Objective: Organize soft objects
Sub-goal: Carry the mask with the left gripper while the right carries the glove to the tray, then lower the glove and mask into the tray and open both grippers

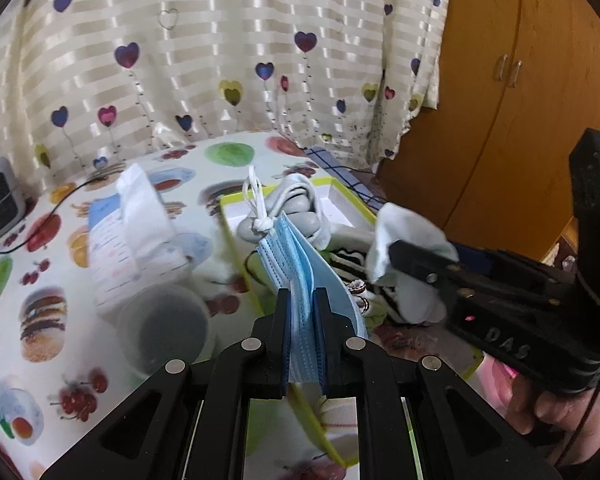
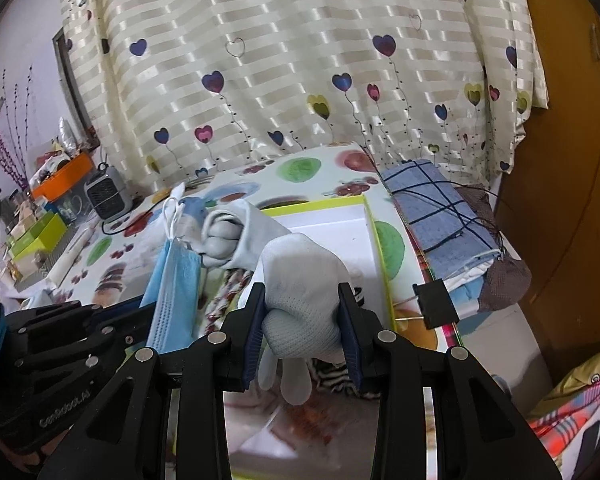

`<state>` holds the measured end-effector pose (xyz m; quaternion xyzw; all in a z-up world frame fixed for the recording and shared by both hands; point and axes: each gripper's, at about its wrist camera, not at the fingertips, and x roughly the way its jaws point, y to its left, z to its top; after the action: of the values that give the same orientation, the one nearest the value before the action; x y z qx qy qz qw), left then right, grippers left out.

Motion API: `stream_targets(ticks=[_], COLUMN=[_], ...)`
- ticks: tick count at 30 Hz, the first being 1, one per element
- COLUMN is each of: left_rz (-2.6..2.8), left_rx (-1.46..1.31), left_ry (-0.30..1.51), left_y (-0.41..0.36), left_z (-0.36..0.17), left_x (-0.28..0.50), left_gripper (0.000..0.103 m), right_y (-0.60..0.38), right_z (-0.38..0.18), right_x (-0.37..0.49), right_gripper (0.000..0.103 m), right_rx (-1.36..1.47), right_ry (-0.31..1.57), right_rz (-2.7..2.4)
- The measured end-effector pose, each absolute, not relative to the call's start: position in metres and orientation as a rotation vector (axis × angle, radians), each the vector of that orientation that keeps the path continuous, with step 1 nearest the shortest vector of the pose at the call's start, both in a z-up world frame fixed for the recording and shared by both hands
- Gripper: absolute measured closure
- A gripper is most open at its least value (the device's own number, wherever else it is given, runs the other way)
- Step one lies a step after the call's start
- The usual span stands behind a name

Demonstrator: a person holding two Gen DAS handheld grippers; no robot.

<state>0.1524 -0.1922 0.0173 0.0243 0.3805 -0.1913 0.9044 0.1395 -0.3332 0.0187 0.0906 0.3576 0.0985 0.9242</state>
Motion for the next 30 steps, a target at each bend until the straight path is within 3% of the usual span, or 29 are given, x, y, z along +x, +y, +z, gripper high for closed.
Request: stream_targets(ticks=[13, 30], left_rz=[-0.472, -0.507], left_rx=[0.069, 0.026], left_ry=[0.820, 0.792], left_y=[-0.221, -0.205], left_z=[0.012, 0.032], left_x=[0.180, 0.155], left_gripper=[0.093, 0.093], right_y=[-0.349, -0.331], right_z=[0.005, -0.017], right_x=[0.150, 0.137], right_gripper=[0.067, 0.063], right_rx=[0.189, 0.112], right_ry=[0.775, 0.875], right_rz=[0.179, 0.250])
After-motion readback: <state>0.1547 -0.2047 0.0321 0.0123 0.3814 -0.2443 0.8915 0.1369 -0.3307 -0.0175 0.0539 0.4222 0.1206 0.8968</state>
